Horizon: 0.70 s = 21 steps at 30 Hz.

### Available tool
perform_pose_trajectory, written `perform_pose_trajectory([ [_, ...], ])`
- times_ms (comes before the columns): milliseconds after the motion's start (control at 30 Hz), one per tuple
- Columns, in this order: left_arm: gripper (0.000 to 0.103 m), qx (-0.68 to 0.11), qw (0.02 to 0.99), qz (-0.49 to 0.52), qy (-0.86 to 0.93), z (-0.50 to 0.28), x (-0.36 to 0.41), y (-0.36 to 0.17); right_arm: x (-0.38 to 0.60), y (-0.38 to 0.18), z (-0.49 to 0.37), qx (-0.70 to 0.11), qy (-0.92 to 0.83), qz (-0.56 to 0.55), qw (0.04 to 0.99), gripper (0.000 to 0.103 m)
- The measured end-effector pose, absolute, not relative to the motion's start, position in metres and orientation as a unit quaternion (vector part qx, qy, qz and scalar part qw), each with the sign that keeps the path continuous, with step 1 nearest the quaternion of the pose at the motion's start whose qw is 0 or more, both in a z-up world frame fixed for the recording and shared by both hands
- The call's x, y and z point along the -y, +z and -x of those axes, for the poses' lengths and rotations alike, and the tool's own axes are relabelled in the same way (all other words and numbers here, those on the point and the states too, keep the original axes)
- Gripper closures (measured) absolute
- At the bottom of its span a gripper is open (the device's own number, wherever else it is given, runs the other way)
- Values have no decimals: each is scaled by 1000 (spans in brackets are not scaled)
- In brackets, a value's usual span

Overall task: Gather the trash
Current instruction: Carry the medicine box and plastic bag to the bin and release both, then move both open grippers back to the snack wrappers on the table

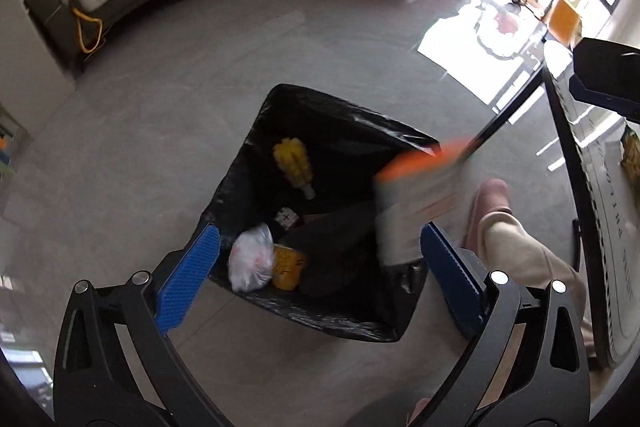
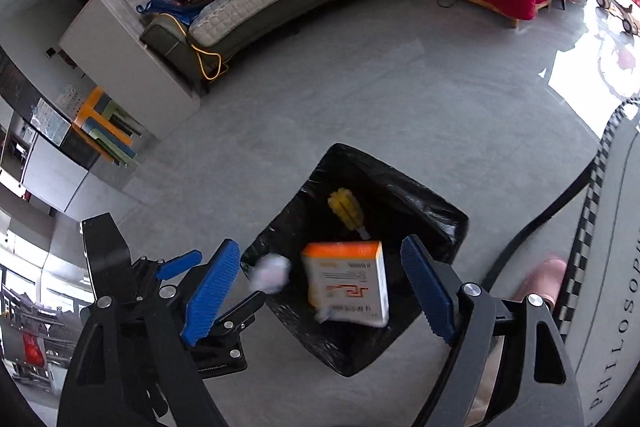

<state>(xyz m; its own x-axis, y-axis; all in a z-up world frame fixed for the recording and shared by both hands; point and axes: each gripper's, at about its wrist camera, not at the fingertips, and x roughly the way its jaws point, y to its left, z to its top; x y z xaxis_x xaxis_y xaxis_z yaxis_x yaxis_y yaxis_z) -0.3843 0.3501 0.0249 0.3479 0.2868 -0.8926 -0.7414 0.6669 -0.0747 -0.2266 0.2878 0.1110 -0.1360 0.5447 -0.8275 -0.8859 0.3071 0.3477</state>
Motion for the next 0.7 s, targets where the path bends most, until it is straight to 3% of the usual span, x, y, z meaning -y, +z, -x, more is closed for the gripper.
perform_pose_trajectory([
  [700,6,-466,824,187,261,337,-316,45,-223,122,187,-495,543,129,666,20],
])
